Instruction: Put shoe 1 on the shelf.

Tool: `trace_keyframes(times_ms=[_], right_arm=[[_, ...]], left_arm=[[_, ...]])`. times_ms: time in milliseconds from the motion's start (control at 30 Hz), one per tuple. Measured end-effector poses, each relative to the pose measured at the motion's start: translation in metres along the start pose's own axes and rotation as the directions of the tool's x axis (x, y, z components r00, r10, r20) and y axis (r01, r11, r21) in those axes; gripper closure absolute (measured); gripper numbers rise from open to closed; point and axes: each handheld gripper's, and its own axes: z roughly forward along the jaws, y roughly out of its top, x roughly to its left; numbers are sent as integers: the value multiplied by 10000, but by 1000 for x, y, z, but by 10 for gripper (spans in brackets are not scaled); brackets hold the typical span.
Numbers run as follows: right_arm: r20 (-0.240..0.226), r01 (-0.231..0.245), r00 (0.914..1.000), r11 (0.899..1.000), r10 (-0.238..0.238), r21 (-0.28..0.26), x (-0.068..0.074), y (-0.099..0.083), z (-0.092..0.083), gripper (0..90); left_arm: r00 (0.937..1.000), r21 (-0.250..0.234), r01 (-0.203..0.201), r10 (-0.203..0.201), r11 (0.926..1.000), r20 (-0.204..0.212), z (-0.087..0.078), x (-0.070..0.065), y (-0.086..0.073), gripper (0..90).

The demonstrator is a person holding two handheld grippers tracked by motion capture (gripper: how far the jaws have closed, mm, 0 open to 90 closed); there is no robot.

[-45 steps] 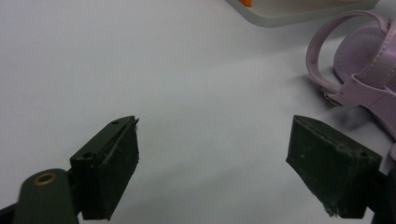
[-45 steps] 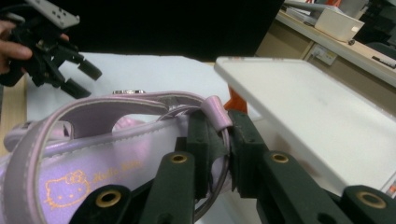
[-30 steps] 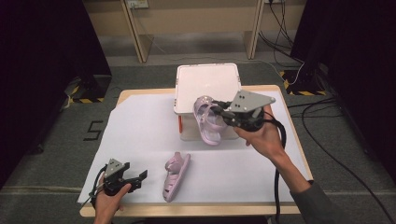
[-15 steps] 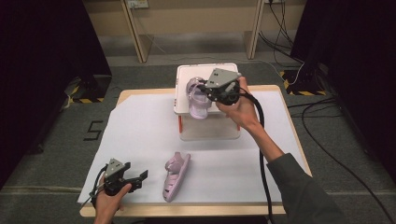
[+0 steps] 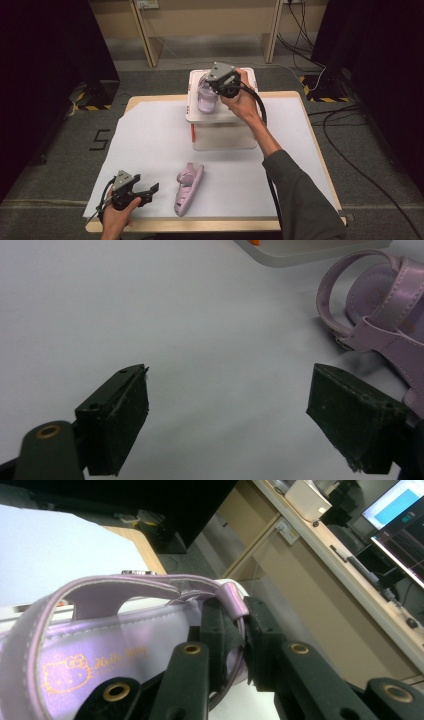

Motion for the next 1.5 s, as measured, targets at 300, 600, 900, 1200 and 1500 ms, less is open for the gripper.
trace_keyframes(times_ms=[300, 600, 900, 1200, 1500], right_arm=[[185, 386, 9991, 9990, -390, 222, 0, -4, 21, 809], [338, 104, 9994, 9996, -113, 277, 3, -11, 26, 675], [422, -1092, 9933, 9931, 1074, 417, 3, -6, 8, 503], [-289, -2864, 9581, 9557, 2850, -681, 12, -14, -34, 415], [-2023, -2937, 9435, 9451, 2625, -1435, 59, -28, -75, 403]], left_arm=[[10000, 46, -3, 2, 10000, 51, 0, 0, -1, 160], [10000, 70, 27, -27, 10000, 31, 0, -1, -2, 160], [10000, 44, 67, -67, 10000, 25, -1, -1, -2, 160], [10000, 90, 85, -84, 9999, -50, -3, 1, -3, 160], [9999, 143, 137, -136, 9998, -101, -3, 1, -4, 158]])
